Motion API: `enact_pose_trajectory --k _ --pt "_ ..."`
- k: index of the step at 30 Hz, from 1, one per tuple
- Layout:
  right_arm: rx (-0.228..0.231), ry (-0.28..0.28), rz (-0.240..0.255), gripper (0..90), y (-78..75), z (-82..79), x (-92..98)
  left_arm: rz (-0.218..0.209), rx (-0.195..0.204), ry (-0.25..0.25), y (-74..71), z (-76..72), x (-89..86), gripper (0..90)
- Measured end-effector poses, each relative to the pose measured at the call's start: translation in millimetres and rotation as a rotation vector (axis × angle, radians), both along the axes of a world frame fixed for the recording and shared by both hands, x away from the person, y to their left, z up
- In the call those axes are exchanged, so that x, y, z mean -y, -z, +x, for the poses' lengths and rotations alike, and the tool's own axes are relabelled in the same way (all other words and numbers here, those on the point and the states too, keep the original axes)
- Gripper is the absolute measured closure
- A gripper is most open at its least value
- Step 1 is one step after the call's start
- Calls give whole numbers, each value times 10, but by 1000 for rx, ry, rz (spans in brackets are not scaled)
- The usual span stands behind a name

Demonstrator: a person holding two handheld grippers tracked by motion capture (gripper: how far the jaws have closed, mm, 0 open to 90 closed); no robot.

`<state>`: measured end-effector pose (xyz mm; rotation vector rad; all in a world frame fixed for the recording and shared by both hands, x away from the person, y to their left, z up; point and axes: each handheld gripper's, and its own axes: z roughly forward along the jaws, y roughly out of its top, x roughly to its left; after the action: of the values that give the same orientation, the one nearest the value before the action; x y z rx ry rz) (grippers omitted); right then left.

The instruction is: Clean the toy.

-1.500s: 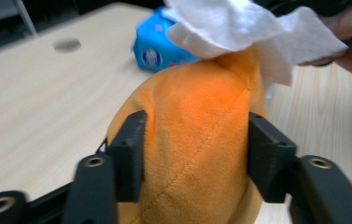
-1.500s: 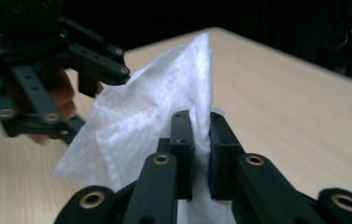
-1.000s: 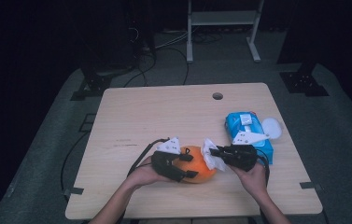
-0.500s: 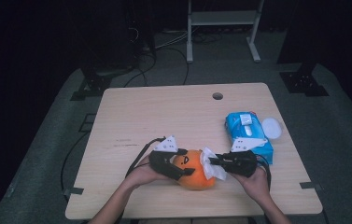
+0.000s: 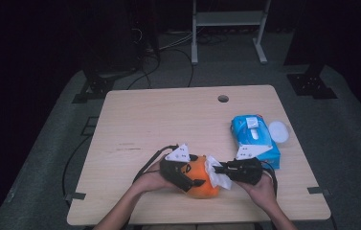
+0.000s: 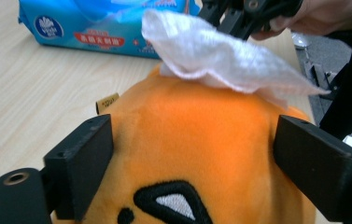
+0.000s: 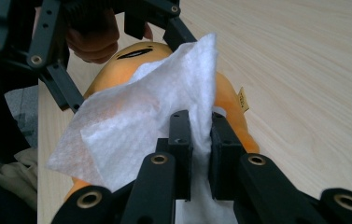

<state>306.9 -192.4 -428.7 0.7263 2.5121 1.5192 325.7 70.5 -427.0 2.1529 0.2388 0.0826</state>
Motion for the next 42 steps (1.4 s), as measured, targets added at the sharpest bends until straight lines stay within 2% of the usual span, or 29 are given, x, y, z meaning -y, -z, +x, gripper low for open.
enact_pose_trajectory --k 1,7,11,13,15,22,27,31,35,38,42 --pt "-5 2 1 806 8 3 4 5 0 5 27 -5 3 139" --pt "-9 8 -2 801 27 7 1 53 26 4 37 -27 -4 389" --pt "-20 19 12 794 31 14 30 23 34 2 24 -35 -19 470" --pt "-21 26 28 794 26 15 54 -3 23 -8 -11 -25 -35 511" --pt "-13 38 47 794 -8 20 91 -21 33 -11 -64 -22 -43 542" --pt "18 72 141 801 -161 8 233 -49 64 -33 -206 -32 -64 558" --pt "27 103 180 801 -218 -12 362 -87 84 -95 -336 55 -167 557" --pt "33 116 188 801 -233 -7 430 -74 124 -143 -463 192 -228 554" --pt "36 122 182 801 -235 -9 451 -83 139 -197 -523 353 -281 550" --pt "37 123 175 801 -230 -10 463 -92 146 -221 -519 441 -299 545" --pt "32 124 155 800 -217 -9 470 -60 149 -250 -407 559 -288 538"
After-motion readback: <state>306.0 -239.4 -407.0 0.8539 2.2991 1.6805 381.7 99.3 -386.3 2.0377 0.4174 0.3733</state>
